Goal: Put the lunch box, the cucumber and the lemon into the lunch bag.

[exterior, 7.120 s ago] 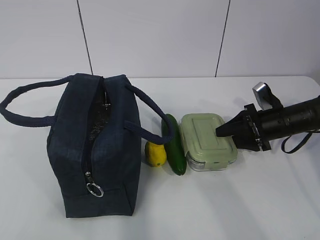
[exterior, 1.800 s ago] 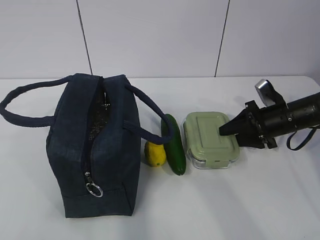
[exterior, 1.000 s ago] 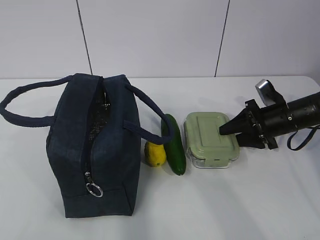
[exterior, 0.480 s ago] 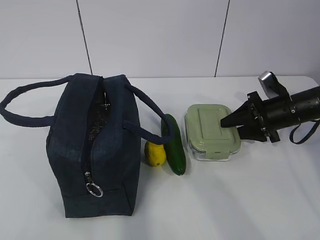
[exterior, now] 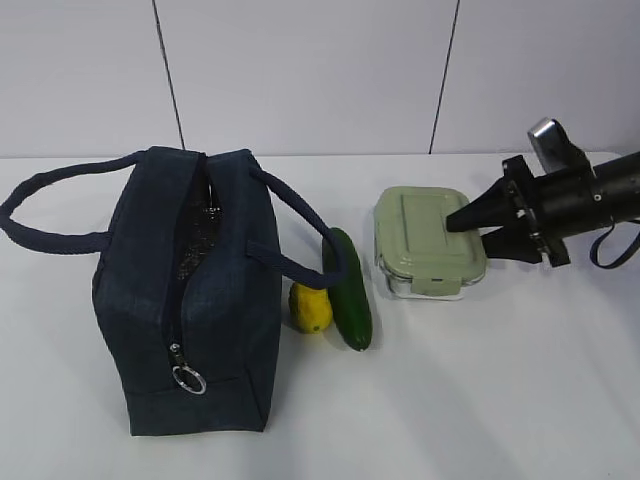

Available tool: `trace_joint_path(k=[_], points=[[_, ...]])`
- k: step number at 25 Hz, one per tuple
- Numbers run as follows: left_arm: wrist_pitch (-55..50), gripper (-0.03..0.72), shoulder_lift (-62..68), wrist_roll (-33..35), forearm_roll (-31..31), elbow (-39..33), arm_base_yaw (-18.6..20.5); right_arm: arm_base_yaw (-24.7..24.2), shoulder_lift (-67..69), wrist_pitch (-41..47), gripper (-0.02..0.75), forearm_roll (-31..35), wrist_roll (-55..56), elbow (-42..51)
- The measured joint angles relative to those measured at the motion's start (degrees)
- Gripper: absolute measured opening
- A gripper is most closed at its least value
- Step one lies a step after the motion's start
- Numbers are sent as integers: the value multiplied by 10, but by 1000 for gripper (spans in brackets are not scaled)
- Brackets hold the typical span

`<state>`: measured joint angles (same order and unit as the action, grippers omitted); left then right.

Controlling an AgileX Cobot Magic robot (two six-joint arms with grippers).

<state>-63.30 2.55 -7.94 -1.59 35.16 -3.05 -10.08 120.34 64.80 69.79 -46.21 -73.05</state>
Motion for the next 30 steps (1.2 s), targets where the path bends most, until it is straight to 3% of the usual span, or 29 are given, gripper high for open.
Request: trace_joint_path(k=[10, 14, 19, 30], points=[[36, 255, 235, -20, 62, 112, 0, 0, -38, 4, 365, -17, 14, 0], [64, 296, 337, -16, 106, 147, 0, 0, -52, 6, 365, -17, 16, 1], [76, 364, 455, 35, 211, 177, 0, 0, -55, 8, 365, -17, 27, 1], [83, 376, 664, 134, 370, 265, 0, 0, -55, 8, 365, -17, 30, 1]])
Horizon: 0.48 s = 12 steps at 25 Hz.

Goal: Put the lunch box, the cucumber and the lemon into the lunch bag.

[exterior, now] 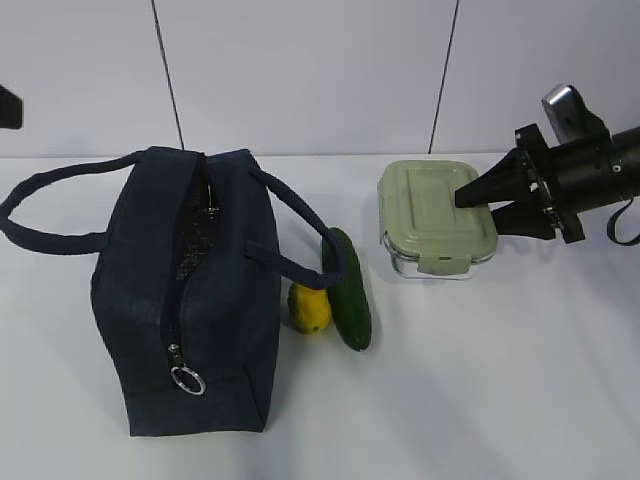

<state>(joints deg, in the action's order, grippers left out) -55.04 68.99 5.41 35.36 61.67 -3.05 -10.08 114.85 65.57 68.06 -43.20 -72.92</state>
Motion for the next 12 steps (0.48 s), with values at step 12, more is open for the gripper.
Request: trace_joint_path(k=[12], points=[[-29, 341, 135, 54, 90, 19, -14, 0, -1, 0, 365, 1, 1, 0]])
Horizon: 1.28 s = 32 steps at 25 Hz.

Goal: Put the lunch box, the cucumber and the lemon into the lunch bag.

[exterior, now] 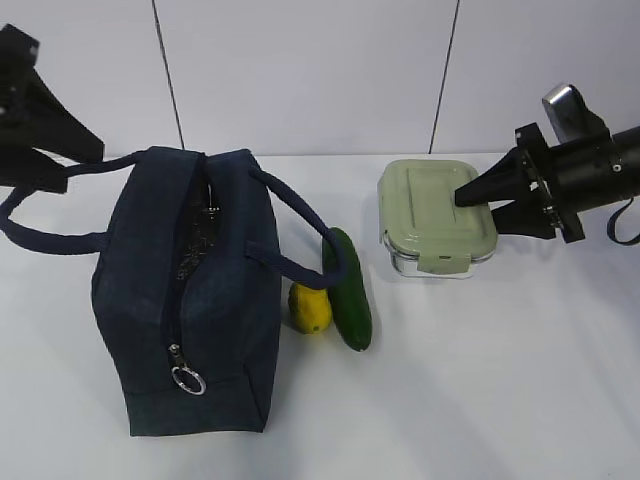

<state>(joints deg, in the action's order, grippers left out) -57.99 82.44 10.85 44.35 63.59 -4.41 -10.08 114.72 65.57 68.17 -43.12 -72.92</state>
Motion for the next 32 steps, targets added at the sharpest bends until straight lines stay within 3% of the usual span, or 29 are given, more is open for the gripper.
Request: trace_joint_path(k=[4, 11, 19, 32], points=[[0, 279, 21, 4, -11, 0, -28, 0, -9, 1, 365, 0, 0, -1], [-3, 269, 22, 5, -50, 0, -35, 3, -21, 2, 365, -1, 8, -14], [1, 396, 55, 5, -43, 1, -35, 38, -27, 6, 365, -7, 17, -25], [18, 410, 101, 9, -16, 1, -45, 40, -31, 10, 365, -8, 31, -30]])
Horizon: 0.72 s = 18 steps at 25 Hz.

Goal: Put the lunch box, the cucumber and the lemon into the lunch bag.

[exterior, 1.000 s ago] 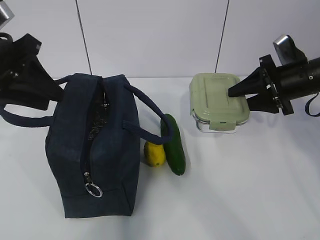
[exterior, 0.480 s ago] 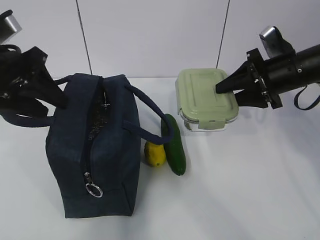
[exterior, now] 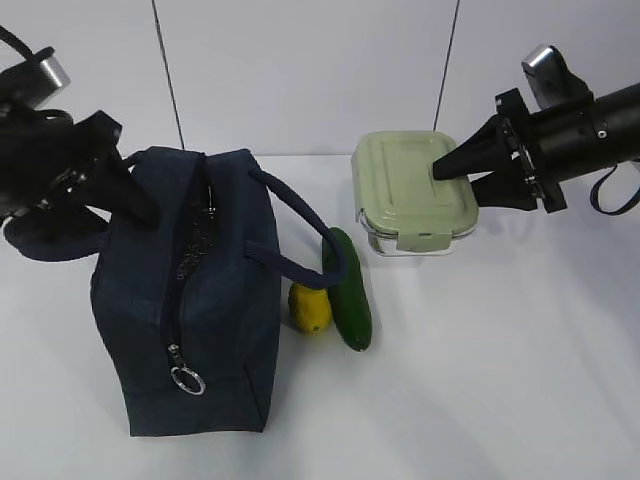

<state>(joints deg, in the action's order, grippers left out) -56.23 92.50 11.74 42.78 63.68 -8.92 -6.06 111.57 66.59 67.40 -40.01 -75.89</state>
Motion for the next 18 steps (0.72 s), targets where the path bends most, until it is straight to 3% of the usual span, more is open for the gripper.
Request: trace_joint_path(k=[3, 6, 12, 18], points=[[12, 400, 2, 0, 3, 0, -3, 0, -2, 0, 365, 0, 2, 0], [19, 328, 2, 0, 7, 0, -3, 0, -10, 0, 365, 0, 3, 0], [21, 32, 2, 10, 8, 0, -3, 1, -28, 2, 365, 15, 23, 0], [23, 1, 2, 18, 8, 0, -4, 31, -28, 2, 365, 21, 51, 0]])
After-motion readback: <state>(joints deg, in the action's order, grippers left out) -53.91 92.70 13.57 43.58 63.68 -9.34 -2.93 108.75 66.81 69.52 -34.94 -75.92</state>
